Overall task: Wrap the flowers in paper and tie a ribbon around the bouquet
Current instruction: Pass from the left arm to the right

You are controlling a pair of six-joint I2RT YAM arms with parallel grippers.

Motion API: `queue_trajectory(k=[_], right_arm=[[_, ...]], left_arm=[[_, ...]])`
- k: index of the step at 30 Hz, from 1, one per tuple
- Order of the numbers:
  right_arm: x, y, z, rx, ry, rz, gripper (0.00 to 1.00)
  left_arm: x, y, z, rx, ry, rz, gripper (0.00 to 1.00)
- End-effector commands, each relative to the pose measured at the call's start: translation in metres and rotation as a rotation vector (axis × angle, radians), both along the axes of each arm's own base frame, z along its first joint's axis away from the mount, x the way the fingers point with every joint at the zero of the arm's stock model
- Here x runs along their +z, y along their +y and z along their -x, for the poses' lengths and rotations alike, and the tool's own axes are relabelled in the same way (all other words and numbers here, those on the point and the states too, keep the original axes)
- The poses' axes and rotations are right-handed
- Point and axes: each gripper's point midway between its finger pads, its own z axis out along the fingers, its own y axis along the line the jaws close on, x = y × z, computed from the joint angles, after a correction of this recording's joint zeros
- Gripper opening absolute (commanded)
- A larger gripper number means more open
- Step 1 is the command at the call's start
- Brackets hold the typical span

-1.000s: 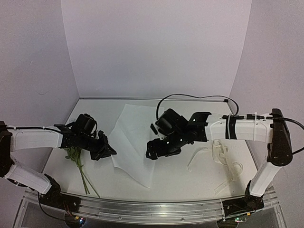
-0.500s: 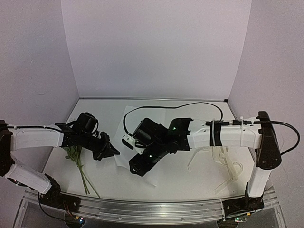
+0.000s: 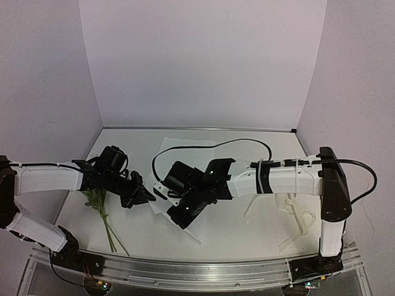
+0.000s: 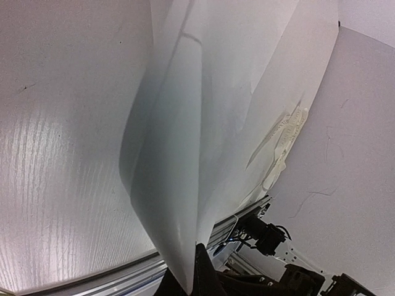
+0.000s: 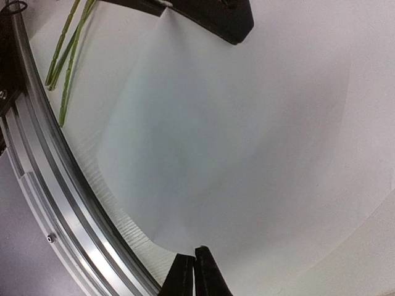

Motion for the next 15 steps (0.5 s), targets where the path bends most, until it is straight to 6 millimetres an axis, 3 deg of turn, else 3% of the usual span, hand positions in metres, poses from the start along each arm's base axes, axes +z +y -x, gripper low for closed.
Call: queue_trajectory(k=[1, 5, 7, 11, 15], right_arm=[[0.011, 0.000, -0.012, -0.049, -0.057, -0.005, 0.00], [0.004, -0.008, -0.019, -0.124, -0.065, -0.032, 0.00], [0.003, -0.013, -0.024, -0.185, -0.061, -0.062, 0.00], [0.004, -0.019, -0.036, -0.308, -0.044, -0.161, 0.00], [0.001, -0.021, -0.041, -0.355, -0.026, -0.198, 0.00]], left_arm=[[0.009, -0.004, -0.004, -0.029, -0.038, 0.002, 0.05], [0.003, 0.011, -0.007, -0.013, -0.053, -0.057, 0.58], [-0.002, 0.028, -0.011, 0.014, -0.058, -0.071, 0.73], [-0.011, 0.052, -0.017, 0.066, -0.061, -0.017, 0.81], [-0.021, 0.056, -0.015, 0.074, -0.045, 0.009, 0.82]])
